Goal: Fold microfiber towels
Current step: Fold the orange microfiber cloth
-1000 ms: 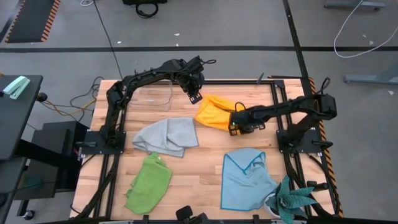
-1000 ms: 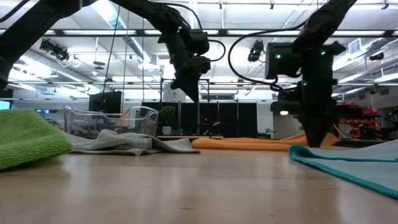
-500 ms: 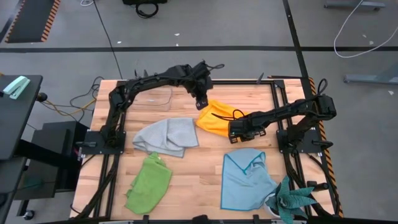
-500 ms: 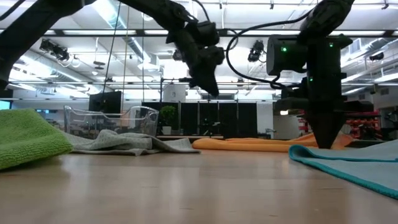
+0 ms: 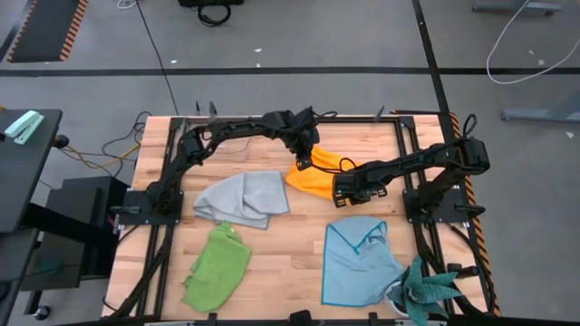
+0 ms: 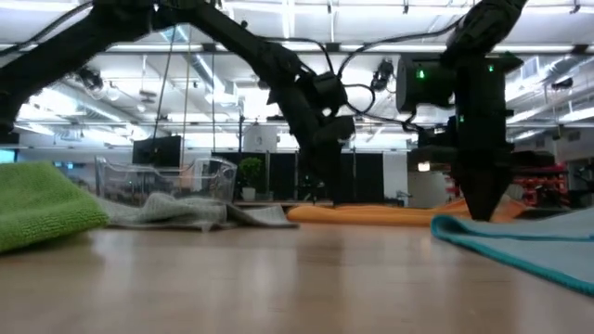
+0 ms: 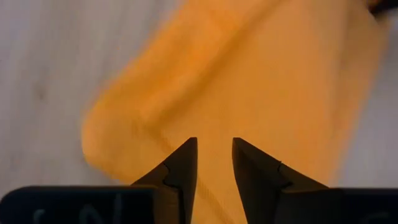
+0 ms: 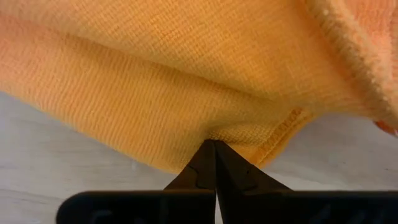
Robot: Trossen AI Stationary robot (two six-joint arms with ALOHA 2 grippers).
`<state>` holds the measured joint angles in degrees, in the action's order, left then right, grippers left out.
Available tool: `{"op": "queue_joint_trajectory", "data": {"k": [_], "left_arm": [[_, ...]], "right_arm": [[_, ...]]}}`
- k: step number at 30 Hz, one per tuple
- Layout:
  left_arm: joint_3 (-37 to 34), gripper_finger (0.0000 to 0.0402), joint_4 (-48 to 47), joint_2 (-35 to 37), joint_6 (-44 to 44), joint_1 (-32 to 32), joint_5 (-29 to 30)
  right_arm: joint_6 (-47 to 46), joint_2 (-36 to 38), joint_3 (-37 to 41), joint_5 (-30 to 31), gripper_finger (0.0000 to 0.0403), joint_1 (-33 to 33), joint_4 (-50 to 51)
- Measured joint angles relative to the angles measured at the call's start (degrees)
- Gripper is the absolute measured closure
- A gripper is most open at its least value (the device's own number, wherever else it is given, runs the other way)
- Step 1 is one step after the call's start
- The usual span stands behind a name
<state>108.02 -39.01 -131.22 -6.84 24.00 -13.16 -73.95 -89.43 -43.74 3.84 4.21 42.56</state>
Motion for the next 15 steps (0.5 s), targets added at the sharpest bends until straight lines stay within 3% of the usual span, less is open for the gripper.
{"op": "queue_joint_trajectory", "data": {"k": [5,15], "left_arm": [[-0.01,0.0278,3.40,-0.24,0.43,-0.60,1.85],[-0.03,0.0299,4.42,-0.30,2.76,-2.98,12.06]], "right_arm": [[0.08,-0.01,-0.13,0.40,0.0398,-0.12,-1.80],[2.19,-0.17,-3.08,-0.50,0.0400,-2.71,-1.94]]}}
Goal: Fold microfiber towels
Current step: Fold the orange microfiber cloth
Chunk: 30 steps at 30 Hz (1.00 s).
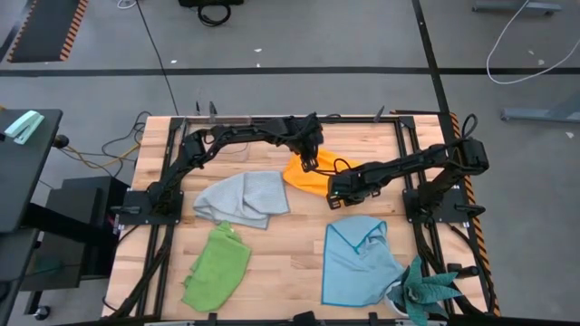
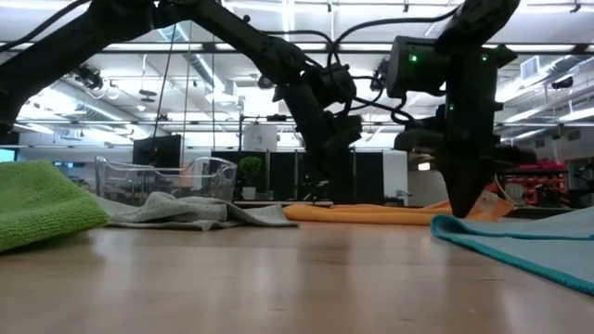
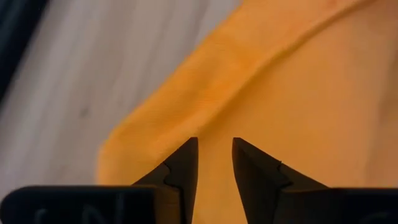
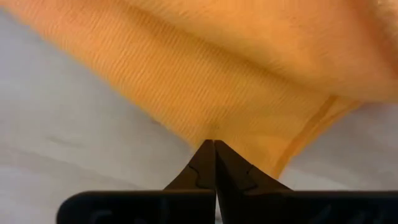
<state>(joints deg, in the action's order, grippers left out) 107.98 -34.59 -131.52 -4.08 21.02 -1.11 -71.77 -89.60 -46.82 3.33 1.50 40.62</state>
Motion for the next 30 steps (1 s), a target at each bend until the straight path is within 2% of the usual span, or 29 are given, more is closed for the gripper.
{"op": "queue_joint_trajectory", "data": {"k": [5,12,18,26,30], "left_arm": [[0.00,0.0311,-1.17,0.00,-1.33,-0.80,4.08],[0.00,0.0321,-1.27,0.00,-1.09,-1.00,4.53],[0.00,0.0342,-1.01,-0.26,1.90,-0.94,4.55],[-0.09,0.0394,-1.96,-1.11,3.44,-0.30,4.49],[-0.09,0.0386,-4.95,-0.01,5.58,1.06,0.56]], "right_arm": [[-0.84,0.04,-0.95,-0.89,0.0400,-2.59,-0.08],[-1.61,0.09,-2.67,1.37,0.0399,-5.21,-0.11],[-1.79,0.12,-2.80,2.59,0.0400,-3.15,-0.07],[-1.70,0.15,-2.52,3.24,0.0400,0.48,2.69],[0.42,0.15,-3.19,3.59,0.0397,0.67,0.92]]}}
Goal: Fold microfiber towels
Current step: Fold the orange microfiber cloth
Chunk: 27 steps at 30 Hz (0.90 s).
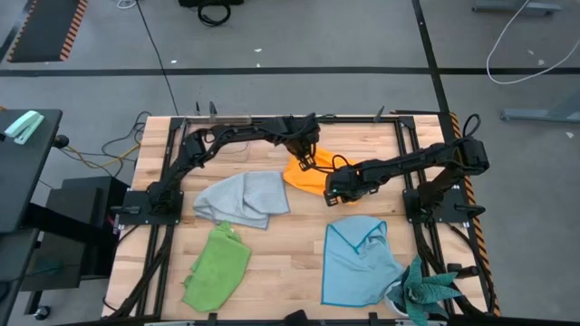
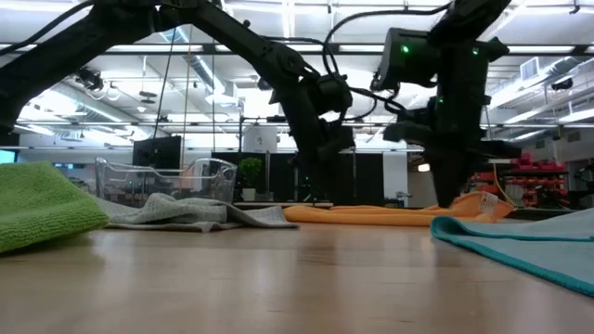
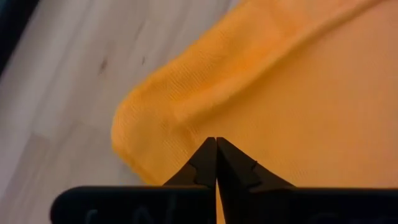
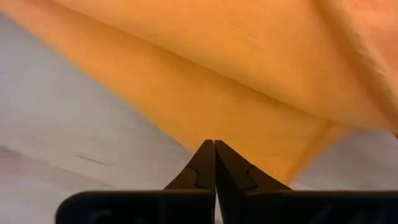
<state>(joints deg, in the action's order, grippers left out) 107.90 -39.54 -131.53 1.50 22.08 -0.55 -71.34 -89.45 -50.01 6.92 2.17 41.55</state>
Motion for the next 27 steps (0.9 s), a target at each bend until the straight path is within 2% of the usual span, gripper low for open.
{"op": "queue_joint_trajectory", "data": {"k": [6,11,17,27], "left_arm": [[0.05,0.0365,-6.73,6.01,1.97,2.50,-8.36],[0.05,0.0370,-10.91,13.14,-0.13,3.51,-8.65],[0.09,0.0385,-16.47,19.85,-0.64,3.77,-8.52],[0.04,0.0378,-27.29,21.73,-0.33,-0.98,-8.30]], "right_arm": [[3.94,0.02,-5.29,2.06,0.0393,1.06,-4.96],[10.44,0.09,-7.55,1.54,0.0396,6.10,-10.47],[15.83,0.09,-7.70,-0.61,0.0397,12.85,-11.38],[23.76,0.07,-7.70,-6.45,0.0387,22.12,-14.85]]}}
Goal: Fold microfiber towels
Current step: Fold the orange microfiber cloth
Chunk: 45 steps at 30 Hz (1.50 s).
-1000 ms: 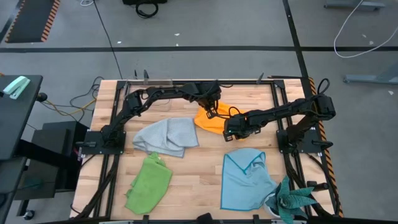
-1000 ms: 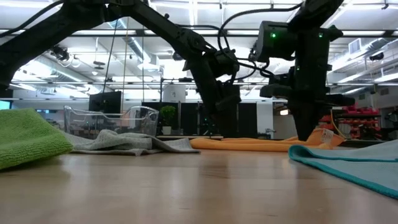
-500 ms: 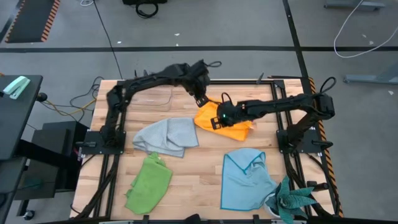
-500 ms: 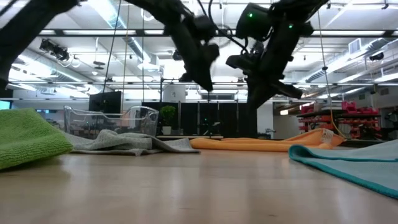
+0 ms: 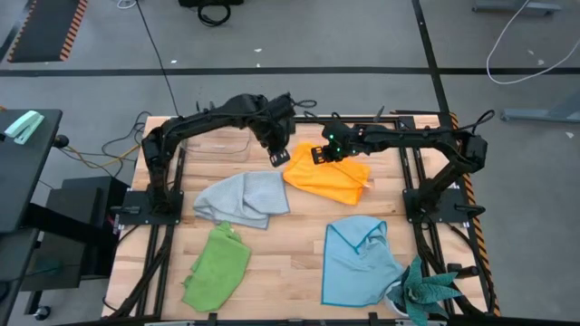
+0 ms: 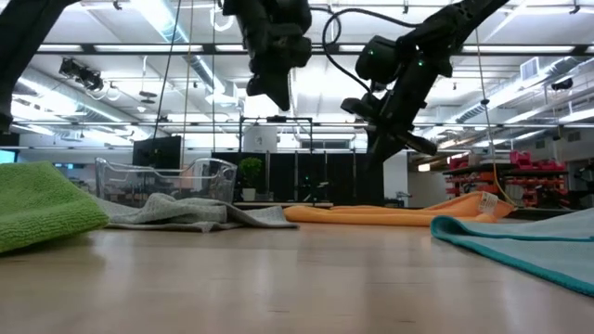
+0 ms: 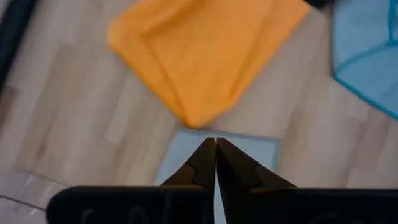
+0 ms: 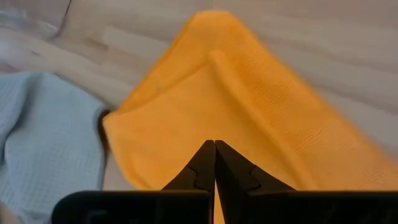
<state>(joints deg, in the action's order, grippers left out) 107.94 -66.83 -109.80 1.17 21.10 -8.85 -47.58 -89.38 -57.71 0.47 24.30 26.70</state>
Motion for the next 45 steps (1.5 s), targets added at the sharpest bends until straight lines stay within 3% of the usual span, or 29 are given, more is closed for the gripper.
{"op": "queue_joint_trajectory", "data": {"k": [12,18,27,32,37,45], "left_arm": [[0.00,0.0374,8.84,-0.02,6.50,-8.26,0.20],[0.00,0.0385,7.79,-0.03,8.74,-10.58,0.44],[0.00,0.0381,7.33,-0.09,10.80,-12.50,0.41],[0.00,0.0377,7.34,-0.13,14.13,-12.48,0.44],[0.00,0.0388,7.73,-0.15,15.17,-12.65,0.44],[0.00,0.0383,8.72,-0.20,15.08,-12.65,0.44]], "right_arm": [[10.72,-0.02,0.00,-0.57,0.0385,1.94,-0.55],[14.48,-0.17,0.00,-0.59,0.0360,1.79,-0.59],[18.24,-9.00,-0.39,-2.96,0.0321,1.82,-0.45],[22.67,-12.81,-5.20,-2.13,0.0312,2.01,3.53],[26.06,-13.76,-11.30,2.52,0.0311,1.98,4.65],[29.78,-19.14,-18.08,2.54,0.0311,2.73,7.56]]}}
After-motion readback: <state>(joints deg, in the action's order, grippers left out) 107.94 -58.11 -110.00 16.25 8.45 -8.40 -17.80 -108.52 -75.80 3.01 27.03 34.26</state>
